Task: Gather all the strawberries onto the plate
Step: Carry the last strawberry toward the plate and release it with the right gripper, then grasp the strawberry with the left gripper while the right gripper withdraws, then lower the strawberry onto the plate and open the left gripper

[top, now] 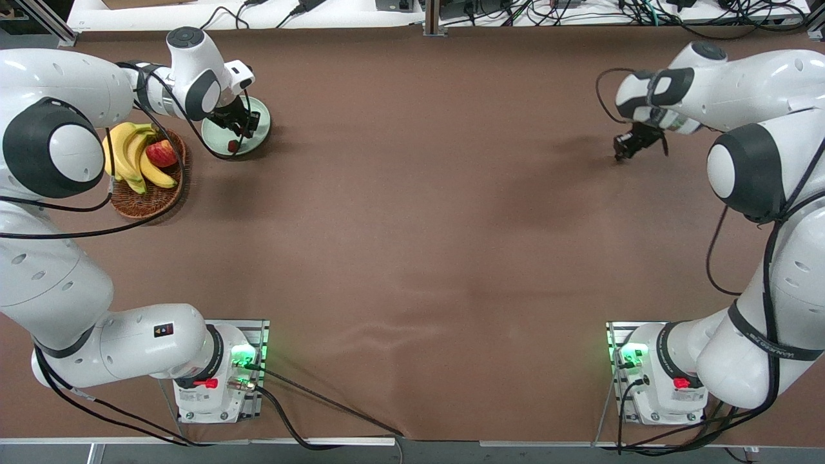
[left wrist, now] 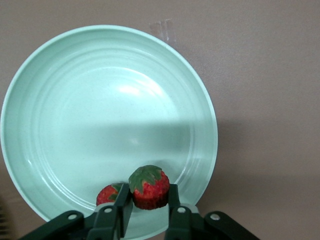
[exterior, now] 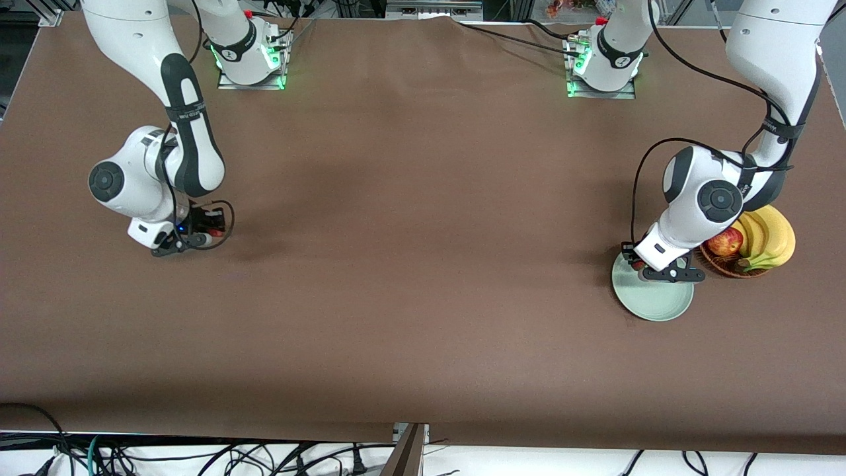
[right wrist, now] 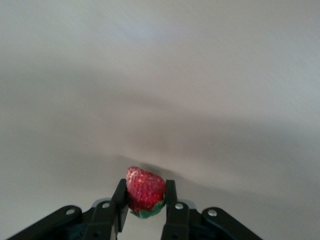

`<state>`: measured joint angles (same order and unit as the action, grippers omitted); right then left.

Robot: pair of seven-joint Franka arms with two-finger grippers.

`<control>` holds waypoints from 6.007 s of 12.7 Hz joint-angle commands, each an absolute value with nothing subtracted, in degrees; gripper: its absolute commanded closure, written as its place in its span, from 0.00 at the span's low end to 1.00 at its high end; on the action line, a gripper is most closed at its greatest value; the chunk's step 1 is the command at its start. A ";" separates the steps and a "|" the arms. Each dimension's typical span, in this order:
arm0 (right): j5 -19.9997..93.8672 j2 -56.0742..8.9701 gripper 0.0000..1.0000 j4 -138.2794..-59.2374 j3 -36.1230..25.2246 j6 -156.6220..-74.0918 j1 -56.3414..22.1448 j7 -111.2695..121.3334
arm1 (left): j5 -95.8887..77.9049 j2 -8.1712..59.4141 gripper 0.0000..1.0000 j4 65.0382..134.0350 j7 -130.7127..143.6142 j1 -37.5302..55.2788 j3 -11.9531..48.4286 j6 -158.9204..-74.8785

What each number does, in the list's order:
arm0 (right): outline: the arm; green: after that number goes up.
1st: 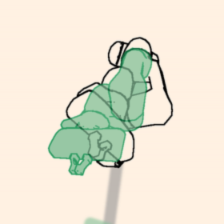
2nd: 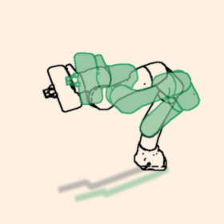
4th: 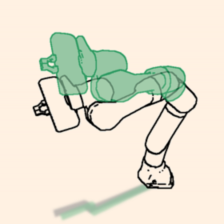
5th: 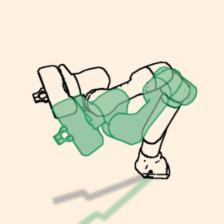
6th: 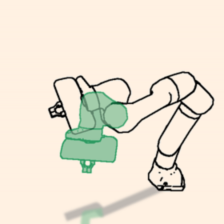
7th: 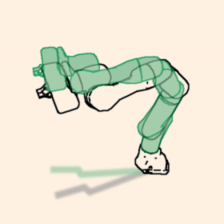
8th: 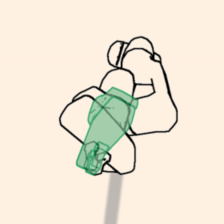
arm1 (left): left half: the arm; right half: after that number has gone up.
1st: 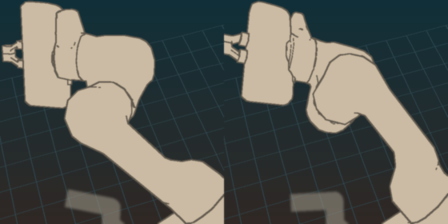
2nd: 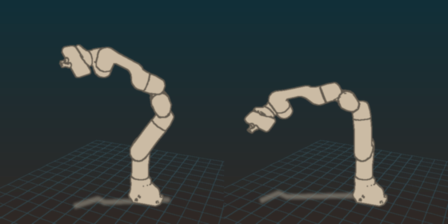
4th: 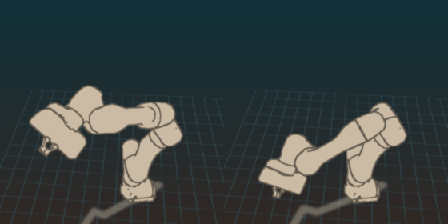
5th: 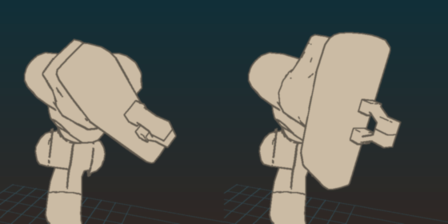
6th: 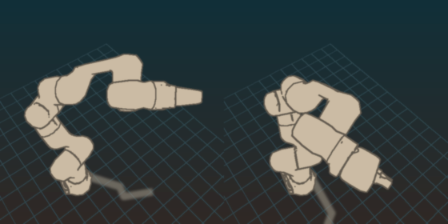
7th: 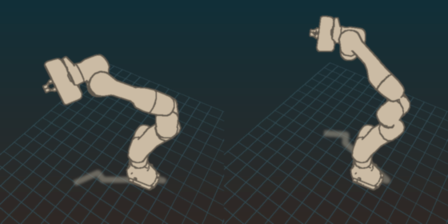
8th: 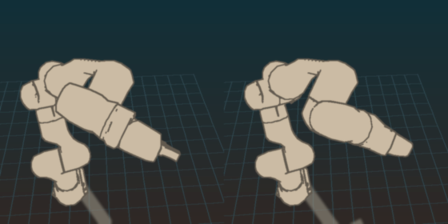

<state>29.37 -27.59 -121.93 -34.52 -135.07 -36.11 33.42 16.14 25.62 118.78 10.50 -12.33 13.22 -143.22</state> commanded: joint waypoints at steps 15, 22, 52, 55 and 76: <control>37.79 -51.24 0.01 -62.93 10.90 -161.35 -44.47 -51.56 | 7.21 23.20 0.00 116.10 9.67 -10.20 14.94 -137.90; 27.71 -43.87 0.01 -62.58 5.89 -133.10 -37.46 -46.87 | 6.25 23.29 0.00 116.81 11.33 -9.32 17.13 -137.99; 1.32 5.02 0.00 -97.13 2.90 -89.82 -3.43 -2.55 | 21.27 28.58 0.98 117.25 40.54 0.54 20.74 -146.18; 0.62 2.47 0.00 -95.54 2.90 -90.26 -3.25 -2.29 | 20.31 26.81 0.99 116.28 23.44 -6.04 19.87 -144.49; 0.88 0.53 0.00 -91.32 -0.09 -89.30 -2.37 -1.67 | 0.87 17.51 0.00 96.61 -3.69 -12.14 14.77 -115.97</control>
<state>0.31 1.26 -92.72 -0.51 -90.50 -2.79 -2.36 1.97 21.00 98.45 -4.87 -13.44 15.22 -121.89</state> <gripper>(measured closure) 0.000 0.000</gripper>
